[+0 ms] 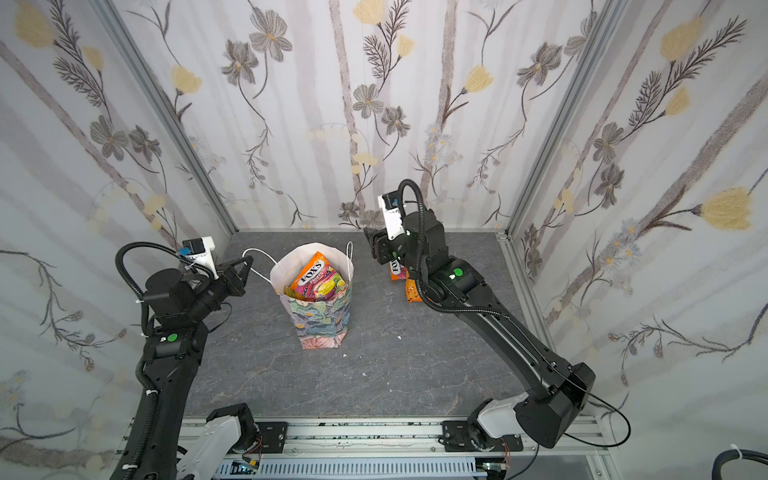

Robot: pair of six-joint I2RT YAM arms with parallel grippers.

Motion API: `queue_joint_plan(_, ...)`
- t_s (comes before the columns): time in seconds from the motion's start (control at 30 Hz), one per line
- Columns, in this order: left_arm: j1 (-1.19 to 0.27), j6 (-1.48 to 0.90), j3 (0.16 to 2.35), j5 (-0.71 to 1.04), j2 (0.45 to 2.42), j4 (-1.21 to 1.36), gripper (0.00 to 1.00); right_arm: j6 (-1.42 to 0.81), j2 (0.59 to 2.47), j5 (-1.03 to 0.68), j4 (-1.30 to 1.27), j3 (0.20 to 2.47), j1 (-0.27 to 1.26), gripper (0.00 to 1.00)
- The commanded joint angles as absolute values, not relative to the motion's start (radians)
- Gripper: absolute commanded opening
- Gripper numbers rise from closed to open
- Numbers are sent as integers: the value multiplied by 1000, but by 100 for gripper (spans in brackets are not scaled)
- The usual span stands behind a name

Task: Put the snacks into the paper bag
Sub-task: 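Raise the right gripper out of the paper bag toward the orange crisps bag, then lower the open right gripper onto the orange crisps bag and grasp it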

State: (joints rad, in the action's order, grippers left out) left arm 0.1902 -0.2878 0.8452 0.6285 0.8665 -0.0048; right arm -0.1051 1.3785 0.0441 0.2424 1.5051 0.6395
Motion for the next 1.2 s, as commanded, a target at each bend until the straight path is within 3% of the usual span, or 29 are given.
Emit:
queue_joint_plan(0.0, 193, -281, 859, 622, 868, 39, 0, -153, 1355, 2, 197, 1452, 545, 62)
queue_joint_plan(0.2, 192, -276, 859, 604, 865, 31, 0, -139, 1450, -94, 211, 1378, 349, 69)
queue_joint_plan(0.47, 193, -270, 858, 591, 864, 23, 0, -191, 1586, -109, 198, 1359, 207, 65)
queue_joint_plan(0.67, 193, -268, 862, 586, 864, 18, 0, -192, 1654, -78, 195, 1338, 147, 66)
queue_joint_plan(1.17, 192, -270, 864, 586, 863, 15, 0, -233, 1894, -225, 111, 1330, 36, 64)
